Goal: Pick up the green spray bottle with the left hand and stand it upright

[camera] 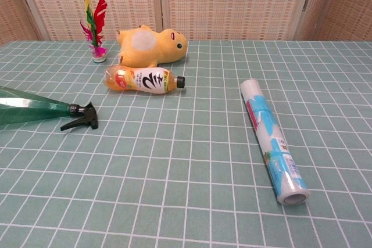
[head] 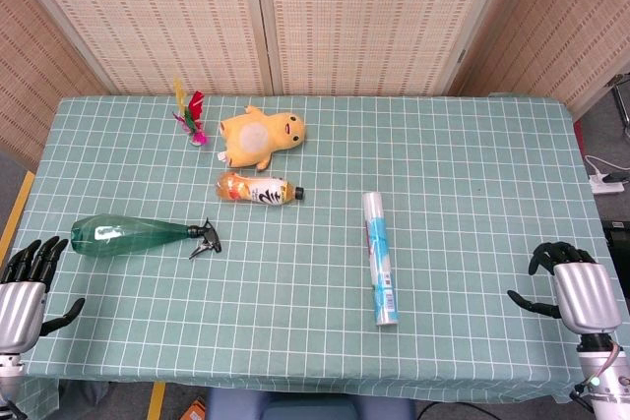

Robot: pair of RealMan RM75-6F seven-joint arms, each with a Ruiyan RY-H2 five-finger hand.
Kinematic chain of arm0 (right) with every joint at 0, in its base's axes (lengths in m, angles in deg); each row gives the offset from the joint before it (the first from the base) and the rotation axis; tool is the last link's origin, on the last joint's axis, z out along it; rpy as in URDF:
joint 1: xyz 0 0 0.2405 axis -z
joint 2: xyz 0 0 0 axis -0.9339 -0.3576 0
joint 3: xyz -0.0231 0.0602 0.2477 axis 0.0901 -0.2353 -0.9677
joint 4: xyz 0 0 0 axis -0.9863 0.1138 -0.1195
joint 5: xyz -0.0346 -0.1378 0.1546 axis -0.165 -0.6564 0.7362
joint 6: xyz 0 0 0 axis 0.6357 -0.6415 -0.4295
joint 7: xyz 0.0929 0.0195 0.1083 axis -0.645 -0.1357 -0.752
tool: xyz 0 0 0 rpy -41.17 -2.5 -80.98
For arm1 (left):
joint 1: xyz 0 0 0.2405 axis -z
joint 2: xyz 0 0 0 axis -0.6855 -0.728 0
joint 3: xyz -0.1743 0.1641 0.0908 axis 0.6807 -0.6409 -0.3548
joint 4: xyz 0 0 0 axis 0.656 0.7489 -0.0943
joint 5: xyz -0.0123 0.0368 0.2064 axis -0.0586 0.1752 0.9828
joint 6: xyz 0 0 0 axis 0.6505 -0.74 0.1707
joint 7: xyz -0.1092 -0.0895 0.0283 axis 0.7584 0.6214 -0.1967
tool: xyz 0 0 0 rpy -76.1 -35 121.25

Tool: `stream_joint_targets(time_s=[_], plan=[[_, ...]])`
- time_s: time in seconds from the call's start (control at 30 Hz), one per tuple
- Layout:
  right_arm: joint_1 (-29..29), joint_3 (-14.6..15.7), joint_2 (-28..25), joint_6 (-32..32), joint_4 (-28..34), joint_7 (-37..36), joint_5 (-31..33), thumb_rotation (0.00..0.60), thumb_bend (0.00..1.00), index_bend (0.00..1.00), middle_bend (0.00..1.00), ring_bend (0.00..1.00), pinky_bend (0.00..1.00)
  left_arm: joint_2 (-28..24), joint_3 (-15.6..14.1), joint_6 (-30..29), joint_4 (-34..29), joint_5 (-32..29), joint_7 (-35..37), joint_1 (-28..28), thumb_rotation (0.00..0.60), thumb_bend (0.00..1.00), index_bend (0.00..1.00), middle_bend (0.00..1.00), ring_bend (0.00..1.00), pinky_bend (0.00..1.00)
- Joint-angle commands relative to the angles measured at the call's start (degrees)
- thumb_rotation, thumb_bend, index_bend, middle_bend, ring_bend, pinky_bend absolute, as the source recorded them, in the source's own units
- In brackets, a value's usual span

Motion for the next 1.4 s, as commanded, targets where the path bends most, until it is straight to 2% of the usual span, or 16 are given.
stream_joint_targets(time_s=[0.03, 0.37, 0.7, 0.97, 1.07, 1.17, 1.3, 1.4], plan=[[0.02, 0.03, -0.06, -0.02, -0.06, -0.12, -0.04, 0.6, 0.02, 0.58, 0.38, 0.3, 0.4, 0.06, -0.01, 0.11, 0.01, -0.03, -0.43, 0.06, 0.6, 0.23, 0.01, 0.05, 0.02, 0.1], [0.04, 0.11, -0.37, -0.2, -0.09, -0.9, -0.11, 0.6, 0.02, 0.58, 0.38, 0.3, 0.4, 0.3, 0.05, -0.12, -0.19, -0.05, -1.89, 0.03, 0.6, 0.23, 0.01, 0.05, 0.02, 0.1], [-0.03, 0.03, -0.17, -0.31, 0.12, 0.67, 0.21, 0.6, 0.02, 0.58, 0.38, 0.3, 0.4, -0.19, -0.07, 0.97, -0.62, -0.41, -0.27, 0.29, 0.6, 0.23, 0.01, 0.06, 0.02, 0.1], [0.27, 0.13, -0.37, 0.07, -0.08, -1.04, -0.07, 0.6, 0.02, 0.58, 0.38, 0.3, 0.4, -0.04, -0.31, 0.76, -0.48, 0.34, -1.58, 0.41, 0.6, 0.23, 0.05, 0.07, 0.03, 0.1], [0.2, 0.12, -0.48, -0.13, -0.01, -1.19, -0.02, 0.6, 0.02, 0.58, 0.38, 0.3, 0.4, -2.13, -0.66, 1.99, -4.25, 1.34, -0.6, 1.17, 0.6, 0.23, 0.05, 0.07, 0.03, 0.1], [0.18, 0.14, -0.51, -0.17, 0.09, -1.04, -0.07, 0.6, 0.02, 0.58, 0.38, 0.3, 0.4, -5.62, -0.28, 2.98, -11.49, 2.71, -3.94, 2.54, 0.6, 0.23, 0.03, 0.08, 0.05, 0.11], [0.25, 0.13, -0.51, -0.06, 0.09, -1.21, -0.09, 0.6, 0.02, 0.58, 0.38, 0.3, 0.4, -8.31, 1.7, 8.05, -22.15, 0.55, -15.86, 6.5, 0.6, 0.23, 0.01, 0.11, 0.08, 0.14], [0.27, 0.13, -0.56, -0.06, 0.1, -1.41, -0.1, 0.6, 0.02, 0.58, 0.38, 0.3, 0.4, -7.02, 3.61, 14.25, -26.67, -7.1, -25.99, 10.75, 0.6, 0.23, 0.0, 0.11, 0.08, 0.15]])
